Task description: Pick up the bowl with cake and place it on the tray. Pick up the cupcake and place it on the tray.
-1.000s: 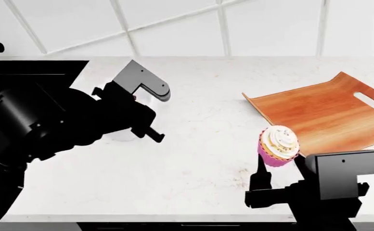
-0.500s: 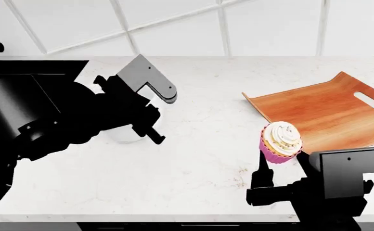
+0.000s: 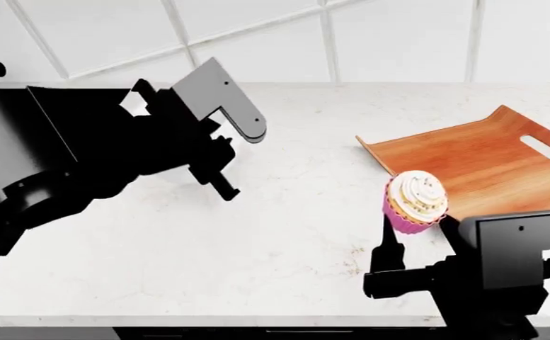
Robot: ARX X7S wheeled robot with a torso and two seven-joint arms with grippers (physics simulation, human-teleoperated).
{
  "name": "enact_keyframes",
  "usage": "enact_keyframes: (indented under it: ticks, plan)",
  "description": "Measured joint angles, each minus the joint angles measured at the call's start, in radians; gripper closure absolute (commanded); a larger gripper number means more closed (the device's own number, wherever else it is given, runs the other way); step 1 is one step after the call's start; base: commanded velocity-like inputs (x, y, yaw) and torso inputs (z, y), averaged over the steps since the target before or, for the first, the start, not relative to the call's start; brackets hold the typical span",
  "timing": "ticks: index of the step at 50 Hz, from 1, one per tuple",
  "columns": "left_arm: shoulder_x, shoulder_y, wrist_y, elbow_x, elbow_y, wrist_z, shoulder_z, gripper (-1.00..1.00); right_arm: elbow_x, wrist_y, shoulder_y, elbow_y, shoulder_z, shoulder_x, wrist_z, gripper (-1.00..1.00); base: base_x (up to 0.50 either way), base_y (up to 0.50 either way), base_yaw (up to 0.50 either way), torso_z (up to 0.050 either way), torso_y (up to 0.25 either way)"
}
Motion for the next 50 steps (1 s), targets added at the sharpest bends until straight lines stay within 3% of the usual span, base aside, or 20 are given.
enact_keyframes:
  ticks: [35,50]
  plan:
    - [-0.022,-0.086,-0.068,-0.012,0.088,0.054,0.085,1.0,0.286,0.174,0.31,-0.016,0.081,0.079,-0.151,1.0,0.0,0.0,0.0,0.001,0.002]
    - [-0.029,-0.084,-0.066,-0.024,0.094,0.049,0.074,1.0,0.328,0.214,0.358,-0.017,0.104,0.091,-0.157,1.0,0.0,-0.27,0.0,0.001,0.002]
